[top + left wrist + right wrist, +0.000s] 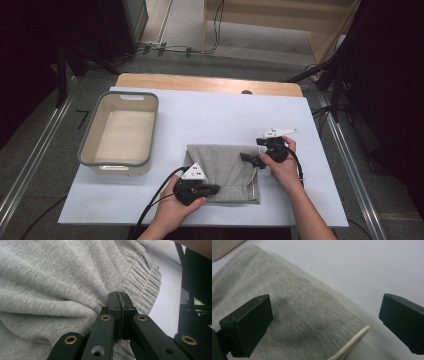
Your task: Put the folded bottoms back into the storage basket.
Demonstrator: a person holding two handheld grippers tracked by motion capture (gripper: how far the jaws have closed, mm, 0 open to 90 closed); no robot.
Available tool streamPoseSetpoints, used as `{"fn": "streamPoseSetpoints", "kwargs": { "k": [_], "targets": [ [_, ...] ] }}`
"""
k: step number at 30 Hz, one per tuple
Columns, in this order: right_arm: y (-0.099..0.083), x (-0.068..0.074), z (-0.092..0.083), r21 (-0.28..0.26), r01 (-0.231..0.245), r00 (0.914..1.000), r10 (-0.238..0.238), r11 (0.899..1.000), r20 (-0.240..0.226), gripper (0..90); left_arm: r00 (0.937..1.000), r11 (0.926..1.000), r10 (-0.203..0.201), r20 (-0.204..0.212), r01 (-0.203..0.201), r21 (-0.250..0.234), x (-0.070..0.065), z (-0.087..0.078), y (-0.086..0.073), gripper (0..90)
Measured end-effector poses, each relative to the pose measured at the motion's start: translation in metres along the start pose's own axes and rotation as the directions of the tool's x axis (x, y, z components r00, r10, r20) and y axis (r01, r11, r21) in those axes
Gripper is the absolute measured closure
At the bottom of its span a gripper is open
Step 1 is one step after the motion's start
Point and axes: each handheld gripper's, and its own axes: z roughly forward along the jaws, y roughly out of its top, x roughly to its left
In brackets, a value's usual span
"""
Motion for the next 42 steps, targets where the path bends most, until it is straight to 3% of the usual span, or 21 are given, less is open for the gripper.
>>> {"fn": "streamPoseSetpoints", "kwargs": {
  "k": [11, 15, 19, 23, 27, 30, 34, 37, 42],
  "targets": [
    [-0.009, -0.005, 0.013, 0.057, -0.015, 0.9989, 0.018, 0.998, -0.043, 0.0, 1.0000, 1.0000, -0.002, 0.005, 0.001, 0.002, 0.001, 0.000, 0.000, 90.0],
    [-0.011, -0.005, 0.012, 0.046, -0.013, 0.9986, 0.015, 0.999, -0.050, 1.4, 1.0000, 1.0000, -0.002, 0.003, 0.001, 0.002, 0.000, 0.000, 0.000, 90.0],
    [-0.014, -0.002, 0.010, 0.025, -0.023, 0.9962, 0.025, 0.999, -0.084, 15.4, 1.0000, 1.0000, -0.003, 0.004, 0.003, 0.002, 0.000, 0.000, 0.000, 90.0],
    [-0.018, 0.002, 0.009, 0.015, -0.025, 0.9973, 0.026, 1.000, -0.069, 25.9, 1.0000, 1.0000, -0.004, 0.005, 0.004, 0.000, 0.001, 0.000, 0.000, 90.0],
    [-0.021, 0.001, 0.005, 0.018, -0.053, 0.9960, 0.054, 0.998, -0.072, 46.8, 1.0000, 1.0000, -0.003, 0.006, 0.003, -0.001, 0.001, 0.000, -0.001, 90.0],
    [-0.022, 0.005, 0.002, 0.014, -0.065, 0.9958, 0.066, 0.998, -0.063, 57.6, 0.9999, 0.9999, -0.004, 0.010, 0.004, -0.011, 0.001, -0.002, -0.001, 90.0],
    [-0.024, 0.012, -0.008, -0.026, -0.078, 0.9963, 0.077, 0.997, -0.038, 62.0, 0.9990, 0.9994, -0.002, 0.045, 0.003, -0.033, -0.001, -0.009, 0.000, 72.0],
    [-0.026, 0.017, -0.017, -0.046, -0.076, 0.9971, 0.075, 0.996, -0.010, 62.7, 0.9996, 0.9982, 0.017, 0.023, -0.015, -0.058, -0.003, -0.021, 0.002, 58.7],
    [-0.031, 0.024, -0.031, -0.071, -0.091, 0.9954, 0.093, 0.993, 0.021, 62.9, 0.9985, 0.9955, -0.019, -0.052, 0.014, -0.094, 0.000, -0.038, 0.000, 35.2]
  ]
}}
